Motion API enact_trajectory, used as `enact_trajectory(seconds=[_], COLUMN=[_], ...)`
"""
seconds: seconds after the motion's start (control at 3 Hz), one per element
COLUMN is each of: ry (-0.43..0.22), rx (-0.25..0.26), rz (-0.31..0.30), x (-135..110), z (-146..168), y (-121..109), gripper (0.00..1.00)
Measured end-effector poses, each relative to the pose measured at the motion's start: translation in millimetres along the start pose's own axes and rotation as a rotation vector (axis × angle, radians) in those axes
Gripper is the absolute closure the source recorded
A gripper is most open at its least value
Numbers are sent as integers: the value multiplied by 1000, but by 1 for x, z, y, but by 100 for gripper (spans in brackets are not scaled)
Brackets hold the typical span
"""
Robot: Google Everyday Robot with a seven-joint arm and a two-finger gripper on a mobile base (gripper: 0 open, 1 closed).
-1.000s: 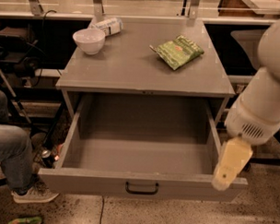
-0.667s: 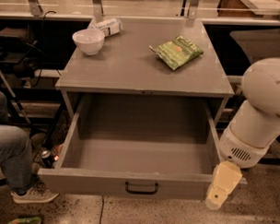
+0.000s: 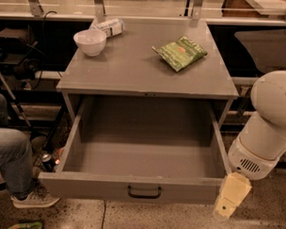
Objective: Close top drawer
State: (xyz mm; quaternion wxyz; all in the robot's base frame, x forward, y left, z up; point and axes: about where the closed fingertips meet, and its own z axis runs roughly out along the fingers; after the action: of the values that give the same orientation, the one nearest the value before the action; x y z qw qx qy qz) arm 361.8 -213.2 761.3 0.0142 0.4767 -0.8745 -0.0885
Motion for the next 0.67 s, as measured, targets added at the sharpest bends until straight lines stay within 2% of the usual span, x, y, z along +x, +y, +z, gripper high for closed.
enact_trajectory(seconds=[0.33,0.67], ry=[-25,-58], rx=[12,24], rz=[60,101], x=[21,38], z=[5,8], y=[4,8], gripper=[18,41])
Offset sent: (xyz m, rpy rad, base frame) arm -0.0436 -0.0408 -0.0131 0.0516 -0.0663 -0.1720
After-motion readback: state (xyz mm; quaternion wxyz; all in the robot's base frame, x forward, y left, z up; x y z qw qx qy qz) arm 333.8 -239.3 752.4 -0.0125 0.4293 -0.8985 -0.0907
